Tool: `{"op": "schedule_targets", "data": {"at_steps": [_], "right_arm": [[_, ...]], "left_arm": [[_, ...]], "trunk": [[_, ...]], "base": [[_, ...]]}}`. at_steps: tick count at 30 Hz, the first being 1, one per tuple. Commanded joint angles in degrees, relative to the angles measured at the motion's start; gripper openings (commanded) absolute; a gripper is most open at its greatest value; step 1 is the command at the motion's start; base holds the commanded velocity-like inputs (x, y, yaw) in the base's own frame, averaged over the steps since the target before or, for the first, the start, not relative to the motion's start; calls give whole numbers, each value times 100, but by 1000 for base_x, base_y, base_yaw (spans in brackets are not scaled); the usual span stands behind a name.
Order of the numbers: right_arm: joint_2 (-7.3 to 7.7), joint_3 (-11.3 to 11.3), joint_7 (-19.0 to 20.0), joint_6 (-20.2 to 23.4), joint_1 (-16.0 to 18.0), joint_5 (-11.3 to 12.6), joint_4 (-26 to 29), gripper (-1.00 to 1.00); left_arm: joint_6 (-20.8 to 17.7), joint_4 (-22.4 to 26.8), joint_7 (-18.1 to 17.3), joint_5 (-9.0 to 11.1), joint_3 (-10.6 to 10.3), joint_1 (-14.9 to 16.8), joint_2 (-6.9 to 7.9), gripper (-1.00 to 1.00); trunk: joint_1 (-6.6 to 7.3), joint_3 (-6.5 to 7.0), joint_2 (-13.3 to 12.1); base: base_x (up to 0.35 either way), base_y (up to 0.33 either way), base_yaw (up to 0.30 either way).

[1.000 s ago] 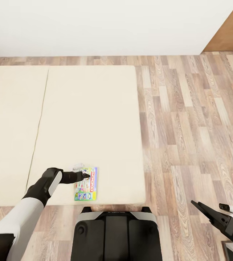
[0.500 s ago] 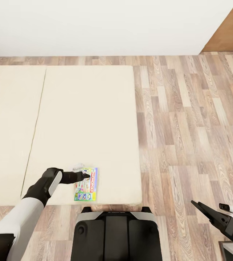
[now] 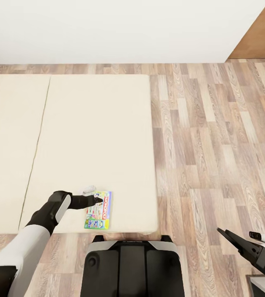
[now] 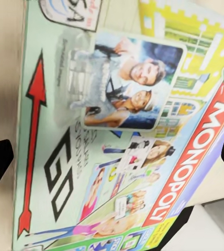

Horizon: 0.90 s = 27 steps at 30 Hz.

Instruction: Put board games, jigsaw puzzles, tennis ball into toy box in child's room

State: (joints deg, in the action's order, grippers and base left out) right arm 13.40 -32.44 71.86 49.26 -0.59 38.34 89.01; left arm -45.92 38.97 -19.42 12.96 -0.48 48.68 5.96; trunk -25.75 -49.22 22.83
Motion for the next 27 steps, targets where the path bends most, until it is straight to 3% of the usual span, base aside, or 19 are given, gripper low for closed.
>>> {"op": "schedule_targets", "data": {"at_steps": [1,27], "right_arm": [[3,1,-5,38,-2,27,2,100],[5,1,-5,40,-2,31,2,100]], "left_arm": [[-31,5,0,22,-5,1,2,100],[-174,5,0,22,2,1,2,100]], "trunk": [[-4,-6,9],[-4,-6,9]], "base": [[0,-85,0],[0,-54,0]]}}
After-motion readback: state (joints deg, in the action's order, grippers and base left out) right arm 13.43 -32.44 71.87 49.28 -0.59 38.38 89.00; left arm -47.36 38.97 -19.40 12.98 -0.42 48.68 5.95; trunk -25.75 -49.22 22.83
